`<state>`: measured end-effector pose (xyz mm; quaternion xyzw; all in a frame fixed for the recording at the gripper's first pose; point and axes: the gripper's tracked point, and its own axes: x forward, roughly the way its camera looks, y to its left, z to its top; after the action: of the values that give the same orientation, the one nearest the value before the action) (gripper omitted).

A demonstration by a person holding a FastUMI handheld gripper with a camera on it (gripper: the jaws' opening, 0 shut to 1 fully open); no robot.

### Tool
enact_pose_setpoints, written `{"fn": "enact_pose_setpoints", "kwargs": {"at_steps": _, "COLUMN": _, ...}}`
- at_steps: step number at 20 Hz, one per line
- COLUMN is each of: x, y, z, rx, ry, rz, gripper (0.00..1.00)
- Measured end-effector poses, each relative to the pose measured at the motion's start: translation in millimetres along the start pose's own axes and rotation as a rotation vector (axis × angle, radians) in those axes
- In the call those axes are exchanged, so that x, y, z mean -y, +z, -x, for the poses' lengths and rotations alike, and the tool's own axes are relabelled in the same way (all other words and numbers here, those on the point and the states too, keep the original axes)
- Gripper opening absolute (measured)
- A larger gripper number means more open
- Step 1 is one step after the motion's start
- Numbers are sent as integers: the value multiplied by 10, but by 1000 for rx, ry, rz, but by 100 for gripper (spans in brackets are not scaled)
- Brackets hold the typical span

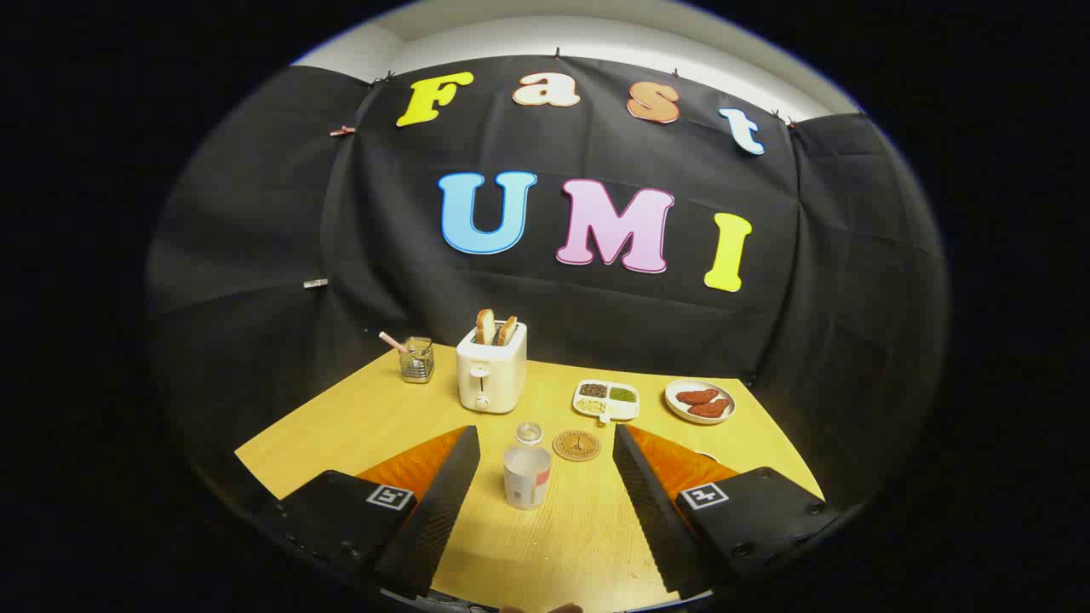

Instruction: Take the bottle from table, then pour the juice into the cup, finally place the bottle on the coaster

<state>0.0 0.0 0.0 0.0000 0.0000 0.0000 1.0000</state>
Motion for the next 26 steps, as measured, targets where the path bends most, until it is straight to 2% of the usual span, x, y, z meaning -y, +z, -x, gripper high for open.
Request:
{"fn": "enact_pose_setpoints", "kwargs": {"at_steps": 2, "x": -134, "y": 21, "z": -62, "rx": 11, "ry": -1, "rz": -39, "gripper": 97}}
{"fn": "enact_pose_setpoints", "kwargs": {"at_steps": 7, "x": -216, "y": -32, "z": -131, "rx": 4, "ry": -107, "rz": -41, "gripper": 97}}
{"fn": "enact_pose_setpoints", "kwargs": {"at_steps": 10, "x": -365, "y": -127, "z": -152, "rx": -11, "ry": -142, "rz": -31, "gripper": 97}}
{"fn": "enact_pose_setpoints", "kwargs": {"at_steps": 15, "x": -659, "y": -160, "z": -143, "rx": -3, "ry": -125, "rz": -56, "gripper": 97}}
{"fn": "enact_pose_setpoints", "kwargs": {"at_steps": 20, "x": -570, "y": -107, "z": -71, "rx": 15, "ry": -93, "rz": -34, "gripper": 97}}
{"fn": "enact_pose_setpoints", "kwargs": {"at_steps": 23, "x": -514, "y": -126, "z": -56, "rx": 26, "ry": -32, "rz": -38, "gripper": 97}}
{"fn": "enact_pose_setpoints", "kwargs": {"at_steps": 26, "x": -334, "y": -130, "z": -21, "rx": 45, "ry": -10, "rz": 17, "gripper": 97}}
